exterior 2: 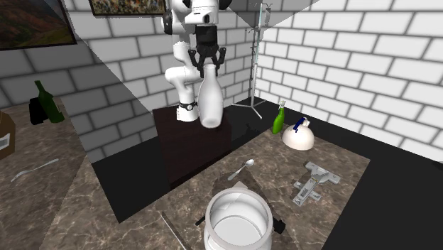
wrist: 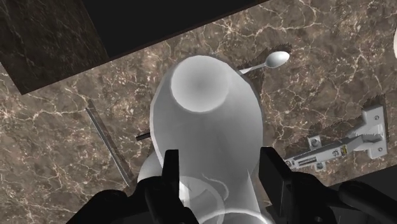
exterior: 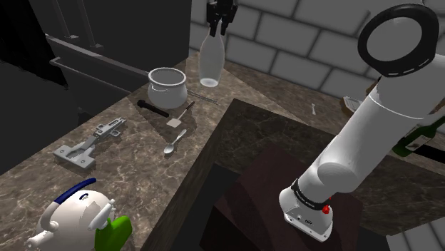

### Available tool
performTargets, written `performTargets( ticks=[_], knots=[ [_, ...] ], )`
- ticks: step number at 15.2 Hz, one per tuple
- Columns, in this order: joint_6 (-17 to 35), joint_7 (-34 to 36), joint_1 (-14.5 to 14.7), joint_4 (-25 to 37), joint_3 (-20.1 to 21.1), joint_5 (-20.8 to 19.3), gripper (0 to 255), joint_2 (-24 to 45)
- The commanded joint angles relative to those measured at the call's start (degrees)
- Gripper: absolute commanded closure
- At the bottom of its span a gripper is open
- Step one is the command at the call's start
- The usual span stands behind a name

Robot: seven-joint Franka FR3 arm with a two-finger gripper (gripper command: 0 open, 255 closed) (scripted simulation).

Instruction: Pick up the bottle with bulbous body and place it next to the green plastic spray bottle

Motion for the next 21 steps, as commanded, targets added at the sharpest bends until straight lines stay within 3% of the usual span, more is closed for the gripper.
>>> performTargets(
  ticks=[1,11,21],
  knots=[
    [-0.55,1.28,0.69,-0.14,0.59,-0.1,255,-0.7],
    [0.48,14.47,7.29,-6.53,7.19,-0.61,255,-6.04],
    [-0.16,28.5,13.94,-5.22,14.61,-1.51,255,-5.11]
  ],
)
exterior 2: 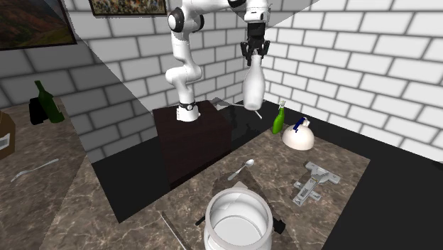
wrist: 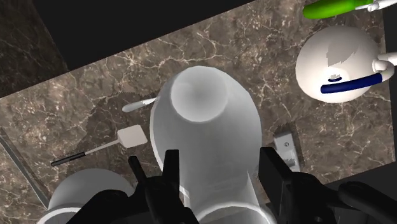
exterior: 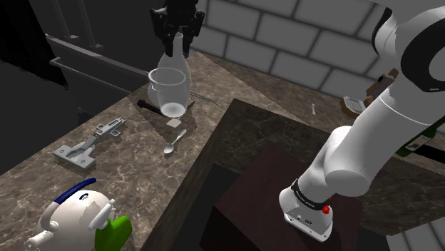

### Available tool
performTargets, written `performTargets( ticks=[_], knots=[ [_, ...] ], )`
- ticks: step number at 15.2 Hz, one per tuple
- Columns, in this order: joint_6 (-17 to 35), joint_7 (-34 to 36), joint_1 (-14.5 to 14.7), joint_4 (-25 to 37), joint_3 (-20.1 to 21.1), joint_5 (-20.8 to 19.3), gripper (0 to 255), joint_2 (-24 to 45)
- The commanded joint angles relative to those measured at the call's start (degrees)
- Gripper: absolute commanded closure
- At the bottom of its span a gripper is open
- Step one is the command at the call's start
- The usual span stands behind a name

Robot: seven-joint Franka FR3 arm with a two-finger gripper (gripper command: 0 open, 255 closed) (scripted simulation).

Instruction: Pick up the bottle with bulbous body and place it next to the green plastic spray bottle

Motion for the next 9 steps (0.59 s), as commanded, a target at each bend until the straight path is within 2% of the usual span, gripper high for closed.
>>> performTargets(
  ticks=[1,9],
  knots=[
    [-0.82,2.98,1.39,1.77,1.54,-0.44,255,1.01],
    [-2.92,14.92,7.84,9.28,7.45,-3.47,255,7.28]
  ],
)
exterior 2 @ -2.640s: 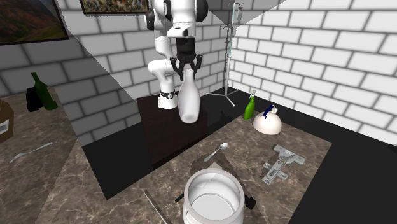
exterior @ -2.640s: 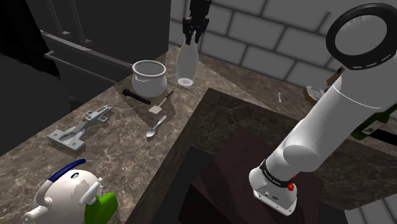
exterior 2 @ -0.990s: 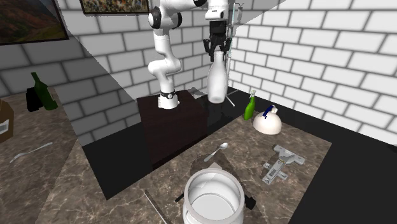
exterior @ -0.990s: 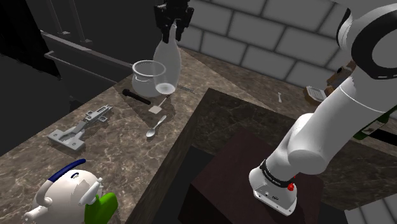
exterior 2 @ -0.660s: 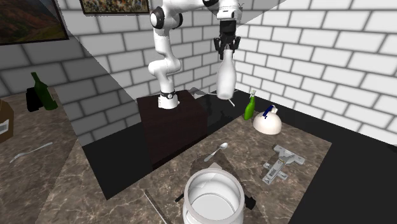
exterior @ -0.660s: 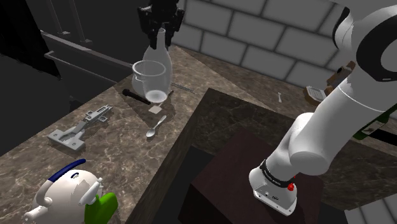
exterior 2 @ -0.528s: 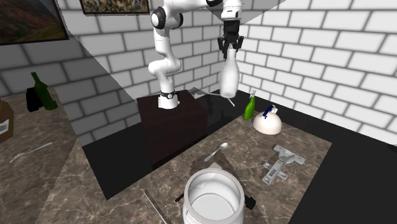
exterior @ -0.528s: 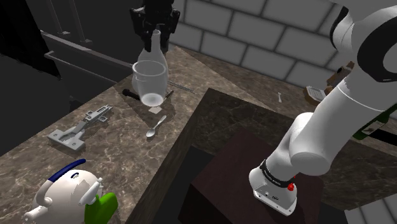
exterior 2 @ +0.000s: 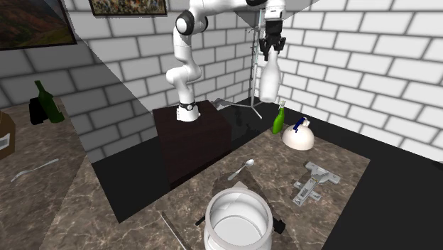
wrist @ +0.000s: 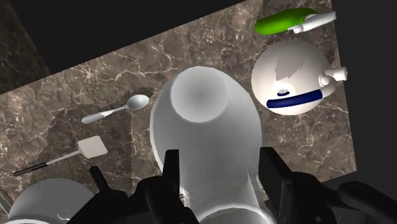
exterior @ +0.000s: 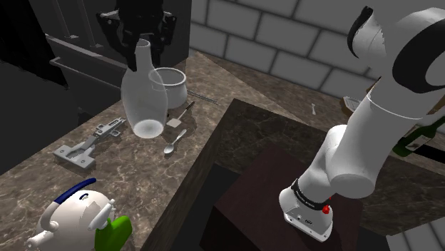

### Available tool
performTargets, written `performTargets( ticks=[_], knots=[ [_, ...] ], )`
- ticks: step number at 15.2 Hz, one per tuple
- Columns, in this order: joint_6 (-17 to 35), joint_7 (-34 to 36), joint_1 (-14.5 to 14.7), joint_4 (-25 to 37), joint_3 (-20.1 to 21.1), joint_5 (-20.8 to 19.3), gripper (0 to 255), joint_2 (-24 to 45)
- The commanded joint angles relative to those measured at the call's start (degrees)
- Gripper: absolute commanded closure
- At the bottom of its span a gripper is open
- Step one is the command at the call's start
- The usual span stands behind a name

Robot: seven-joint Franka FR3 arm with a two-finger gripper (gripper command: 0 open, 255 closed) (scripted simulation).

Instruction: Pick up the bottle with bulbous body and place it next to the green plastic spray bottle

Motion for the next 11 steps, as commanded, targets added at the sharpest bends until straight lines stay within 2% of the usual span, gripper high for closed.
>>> performTargets(
  ticks=[1,11],
  knots=[
    [-0.51,2.94,1.72,1.94,1.27,-0.93,255,1.68],
    [8.28,2.56,0.94,-9.52,0.84,0.29,255,-1.25]
  ],
)
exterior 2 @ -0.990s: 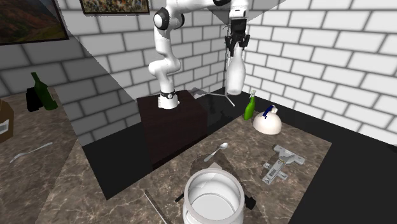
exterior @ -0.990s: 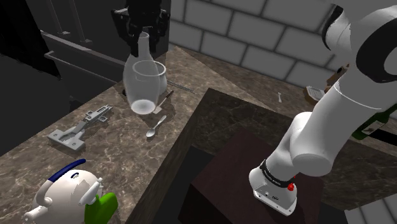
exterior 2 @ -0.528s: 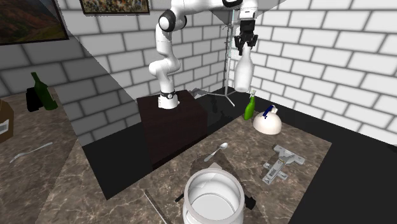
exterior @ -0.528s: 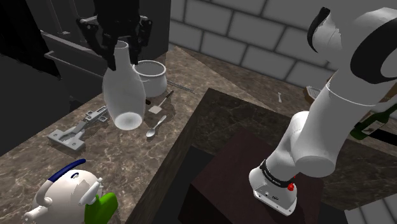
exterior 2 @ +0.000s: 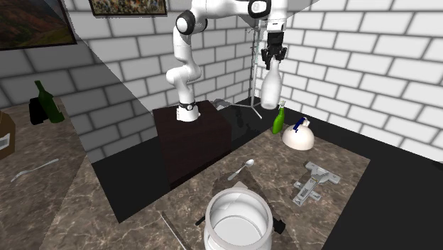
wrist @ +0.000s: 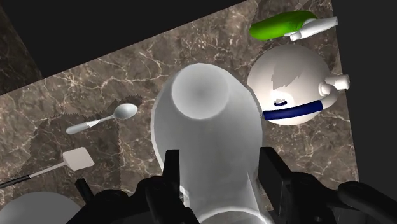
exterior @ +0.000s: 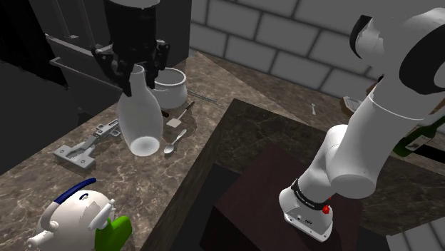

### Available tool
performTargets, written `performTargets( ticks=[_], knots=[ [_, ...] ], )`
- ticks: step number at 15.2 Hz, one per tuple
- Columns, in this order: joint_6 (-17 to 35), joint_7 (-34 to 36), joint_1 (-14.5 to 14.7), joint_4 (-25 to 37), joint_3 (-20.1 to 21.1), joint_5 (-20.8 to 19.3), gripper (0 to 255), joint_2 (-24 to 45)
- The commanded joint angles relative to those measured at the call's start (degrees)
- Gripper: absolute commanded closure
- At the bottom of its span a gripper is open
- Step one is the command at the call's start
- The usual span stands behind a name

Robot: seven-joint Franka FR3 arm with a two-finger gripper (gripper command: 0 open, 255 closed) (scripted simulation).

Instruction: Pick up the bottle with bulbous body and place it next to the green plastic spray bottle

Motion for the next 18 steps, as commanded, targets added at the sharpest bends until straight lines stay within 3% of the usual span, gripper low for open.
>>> performTargets(
  ticks=[1,18],
  knots=[
    [1.75,-0.08,-0.13,-2.18,-0.08,0.21,255,-0.55],
    [15.06,0.29,-0.41,-16.17,-0.28,0.34,255,-1.28]
  ],
)
